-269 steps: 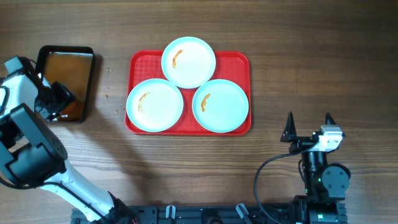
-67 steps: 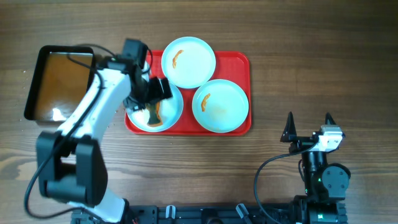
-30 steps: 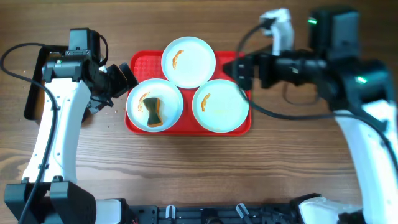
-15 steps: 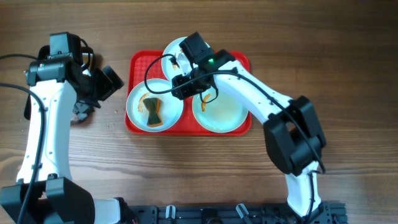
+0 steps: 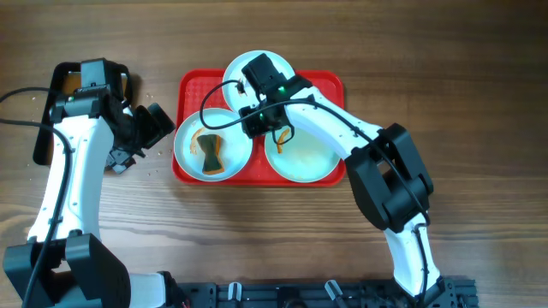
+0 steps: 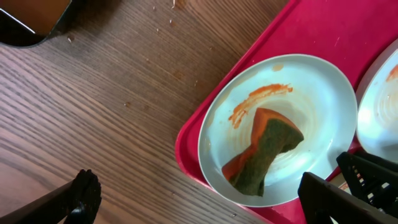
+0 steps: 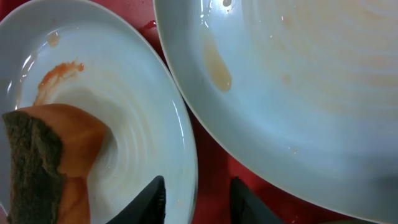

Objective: Clean dirty plates on tray and stack at the side
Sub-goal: 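Scrub the lower-left plate with the sponge while the right gripper holds it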

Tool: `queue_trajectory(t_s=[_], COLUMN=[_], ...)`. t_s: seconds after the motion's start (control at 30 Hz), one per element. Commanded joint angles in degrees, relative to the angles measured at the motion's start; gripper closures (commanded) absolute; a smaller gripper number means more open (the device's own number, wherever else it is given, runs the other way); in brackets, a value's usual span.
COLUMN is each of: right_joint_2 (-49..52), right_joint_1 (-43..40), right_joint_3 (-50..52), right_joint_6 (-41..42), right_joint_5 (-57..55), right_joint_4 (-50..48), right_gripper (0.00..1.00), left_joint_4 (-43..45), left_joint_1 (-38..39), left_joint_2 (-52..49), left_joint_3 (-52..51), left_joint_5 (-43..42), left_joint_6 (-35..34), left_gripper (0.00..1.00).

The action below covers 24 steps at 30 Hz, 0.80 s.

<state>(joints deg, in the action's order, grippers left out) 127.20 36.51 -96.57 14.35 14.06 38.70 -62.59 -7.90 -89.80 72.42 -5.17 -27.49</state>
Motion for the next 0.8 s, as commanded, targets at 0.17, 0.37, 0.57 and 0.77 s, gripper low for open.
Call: queue_trajectory(t_s=[0.17, 0.37, 0.57, 0.77], right_joint_2=[0.87, 1.25, 1.77, 1.77], right_joint_1=[2.64, 2.67, 2.64, 2.64], right_joint_3=[2.51, 2.60, 2.60, 2.60], right_joint_6=[2.21, 2.38, 2.23, 2.16], right_joint_5=[-5.95, -5.90, -1.64, -2.40], right_joint_4=[-1.20, -1.16, -0.33, -0.50], right_gripper=[0.71, 0.71, 0.58, 0.50], left_joint_4=[0.00, 0.00, 0.42, 2.89], left_joint_1=[-0.09, -0.09, -0.09, 1.84], left_joint_2=[-0.22, -0.22, -0.22, -0.22], left_joint_3=[-0.44, -0.44, -0.44, -2.71], left_joint_5=[0.09, 0.09, -2.99, -3.37], left_joint_6=[0.02, 0.02, 0.02, 0.02], left_gripper=[0.00, 0.00, 0.01, 0.37])
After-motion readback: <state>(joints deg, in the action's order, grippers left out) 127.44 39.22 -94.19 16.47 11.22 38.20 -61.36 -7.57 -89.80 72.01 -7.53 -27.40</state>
